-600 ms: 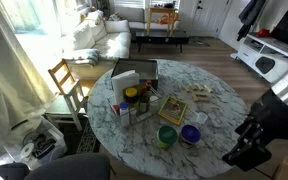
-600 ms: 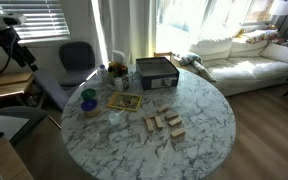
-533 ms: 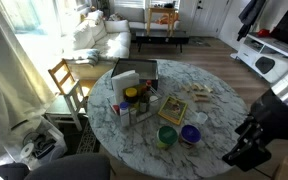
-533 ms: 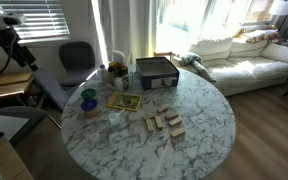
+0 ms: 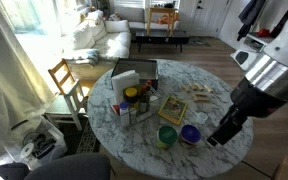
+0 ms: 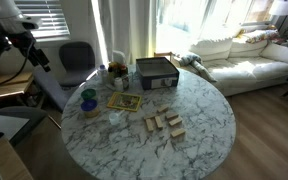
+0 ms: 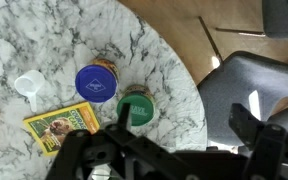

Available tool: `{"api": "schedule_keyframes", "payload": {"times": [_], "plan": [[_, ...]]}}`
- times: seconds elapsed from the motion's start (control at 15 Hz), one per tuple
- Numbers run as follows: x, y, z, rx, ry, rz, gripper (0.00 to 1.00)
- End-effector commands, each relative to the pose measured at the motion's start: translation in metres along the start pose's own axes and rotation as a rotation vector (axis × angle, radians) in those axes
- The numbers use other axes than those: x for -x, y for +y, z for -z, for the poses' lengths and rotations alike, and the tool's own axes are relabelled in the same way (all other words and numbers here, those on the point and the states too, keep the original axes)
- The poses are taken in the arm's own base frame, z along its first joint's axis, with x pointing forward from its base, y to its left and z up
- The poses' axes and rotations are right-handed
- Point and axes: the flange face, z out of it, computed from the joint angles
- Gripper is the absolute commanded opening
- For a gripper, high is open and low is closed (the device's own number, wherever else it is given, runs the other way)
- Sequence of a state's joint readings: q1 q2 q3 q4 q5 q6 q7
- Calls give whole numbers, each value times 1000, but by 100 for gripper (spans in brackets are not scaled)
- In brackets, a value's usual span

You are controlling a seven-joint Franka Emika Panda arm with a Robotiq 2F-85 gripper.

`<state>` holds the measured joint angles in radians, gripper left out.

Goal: Swap the lids on the can

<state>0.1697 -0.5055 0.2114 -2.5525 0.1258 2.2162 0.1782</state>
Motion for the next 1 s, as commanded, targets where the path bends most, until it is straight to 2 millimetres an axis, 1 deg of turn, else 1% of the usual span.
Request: {"api": "schedule_keyframes", "payload": {"times": [0.0,0.13,0.2,0.27,0.33,0.4,0.47,0.8,0.93], "plan": [[-56,36,-49,-51,-89,-12,100],[-81,53,-74,-93,-132,34,100],[-94,57,-86,-134,-154,60,100],[-108,65,-100,-155,-154,53,100],[-77,58,-72,-104,-128,33,100],[-86,62,-82,-111,-142,32,100],[-88,63,-86,-111,-149,30,100],[-86,57,-72,-110,-121,38,100],[-101,66,-89,-205,-121,52,100]]}}
